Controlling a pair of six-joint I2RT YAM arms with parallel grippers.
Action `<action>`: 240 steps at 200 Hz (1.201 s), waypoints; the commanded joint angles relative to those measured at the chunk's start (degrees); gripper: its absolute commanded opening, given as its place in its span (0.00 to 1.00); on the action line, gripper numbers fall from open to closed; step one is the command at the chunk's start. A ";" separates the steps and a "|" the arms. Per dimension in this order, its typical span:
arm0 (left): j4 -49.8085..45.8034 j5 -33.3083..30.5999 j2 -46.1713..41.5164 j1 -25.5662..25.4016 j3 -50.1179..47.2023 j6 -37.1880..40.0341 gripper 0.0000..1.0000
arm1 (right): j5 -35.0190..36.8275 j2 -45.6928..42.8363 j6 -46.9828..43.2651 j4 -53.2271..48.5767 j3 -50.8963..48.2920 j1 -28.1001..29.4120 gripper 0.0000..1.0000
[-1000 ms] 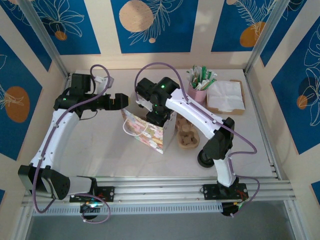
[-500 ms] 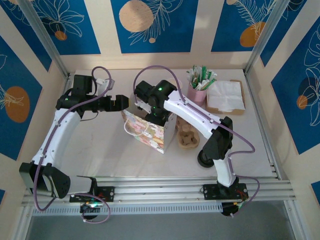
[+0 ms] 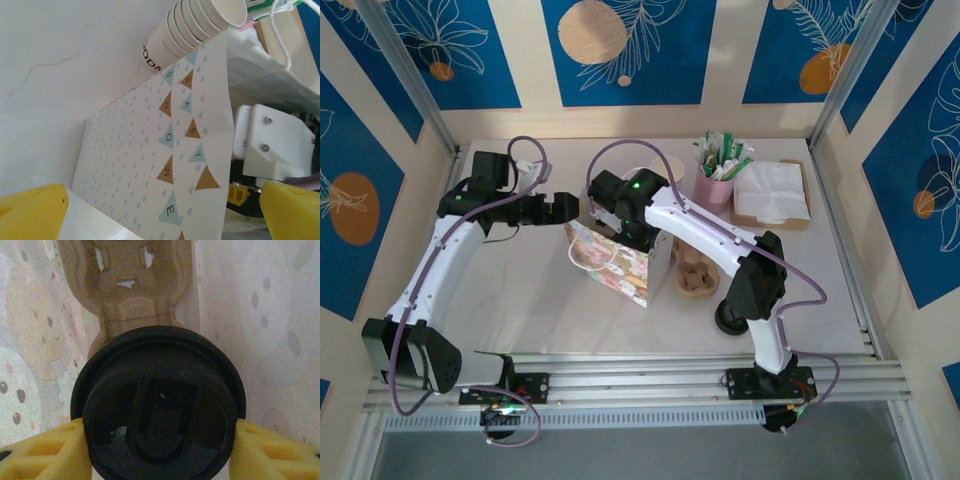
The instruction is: Pack the takeout coffee
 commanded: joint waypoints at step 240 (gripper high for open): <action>-0.85 -5.04 1.39 -2.42 -1.23 0.34 0.95 | 1.24 -6.82 3.27 3.71 -4.16 0.71 0.60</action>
